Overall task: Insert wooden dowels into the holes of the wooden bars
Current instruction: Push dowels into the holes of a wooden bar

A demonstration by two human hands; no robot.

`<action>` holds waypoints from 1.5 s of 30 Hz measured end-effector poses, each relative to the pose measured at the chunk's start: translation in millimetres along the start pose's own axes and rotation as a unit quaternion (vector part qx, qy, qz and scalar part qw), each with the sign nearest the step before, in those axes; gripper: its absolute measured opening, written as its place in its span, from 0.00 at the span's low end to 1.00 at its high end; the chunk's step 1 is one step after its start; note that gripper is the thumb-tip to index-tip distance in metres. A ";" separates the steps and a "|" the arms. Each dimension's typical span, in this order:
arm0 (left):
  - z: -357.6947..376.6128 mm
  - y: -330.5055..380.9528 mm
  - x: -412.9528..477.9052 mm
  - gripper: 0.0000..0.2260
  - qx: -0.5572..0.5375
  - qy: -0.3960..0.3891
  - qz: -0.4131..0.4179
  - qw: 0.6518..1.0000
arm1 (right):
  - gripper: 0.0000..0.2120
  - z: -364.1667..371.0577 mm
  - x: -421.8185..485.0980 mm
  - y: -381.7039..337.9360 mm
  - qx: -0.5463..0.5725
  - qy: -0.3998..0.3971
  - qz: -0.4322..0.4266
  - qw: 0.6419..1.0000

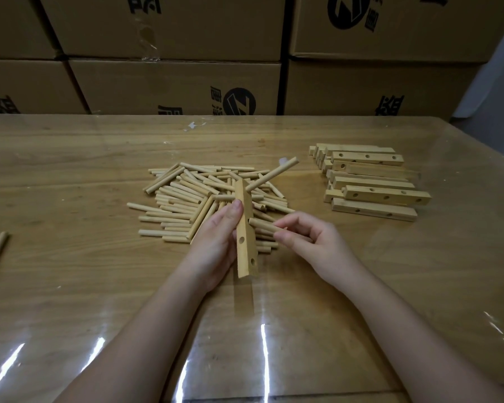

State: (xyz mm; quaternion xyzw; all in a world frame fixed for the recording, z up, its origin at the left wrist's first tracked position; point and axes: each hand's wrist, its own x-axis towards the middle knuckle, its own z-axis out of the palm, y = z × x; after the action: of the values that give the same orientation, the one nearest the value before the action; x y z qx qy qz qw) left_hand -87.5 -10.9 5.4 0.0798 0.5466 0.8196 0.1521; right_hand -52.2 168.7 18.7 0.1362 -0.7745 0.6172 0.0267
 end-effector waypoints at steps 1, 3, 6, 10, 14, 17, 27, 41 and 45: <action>0.5 -0.1 -0.2 0.22 0.006 0.007 0.000 1.000 | 0.06 -0.2 0.1 0.1 -0.007 0.001 -0.002 1.000; 1.6 -0.8 -0.7 0.23 0.013 0.016 0.000 1.000 | 0.06 0.1 0.0 0.2 -0.021 0.004 -0.006 1.000; 2.5 -1.3 -0.7 0.21 0.010 0.028 0.002 1.000 | 0.06 0.3 0.0 -0.2 -0.051 0.019 -0.011 0.998; 2.2 -4.2 0.5 0.15 0.019 0.037 0.010 0.999 | 0.08 0.1 -0.8 -2.2 -0.104 0.039 -0.036 0.993; 1.9 -6.2 0.8 0.14 0.030 0.040 0.019 0.999 | 0.09 1.9 -1.6 -3.4 -0.156 0.080 -0.081 0.981; 2.4 -6.2 0.6 0.16 0.040 0.037 0.022 0.998 | 0.09 2.3 -1.3 -4.0 -0.225 0.105 -0.121 0.961; 7.1 -6.0 0.2 0.15 0.055 0.029 0.035 0.997 | 0.08 -1.1 0.0 -5.5 -0.356 0.162 -0.230 0.891; 10.1 -3.3 -1.2 0.14 0.064 0.016 0.029 0.997 | 0.07 -2.7 0.4 -5.5 -0.376 0.156 -0.248 0.879; 9.4 -4.1 -0.3 0.14 0.071 0.019 0.032 0.997 | 0.07 -3.0 0.8 -5.0 -0.376 0.158 -0.247 0.879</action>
State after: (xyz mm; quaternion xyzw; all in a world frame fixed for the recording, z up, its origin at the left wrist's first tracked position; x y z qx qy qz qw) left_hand -83.8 -1.4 5.3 0.0919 0.6036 0.7844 0.1090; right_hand -52.2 170.5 24.3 0.2036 -0.8749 0.2661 0.3496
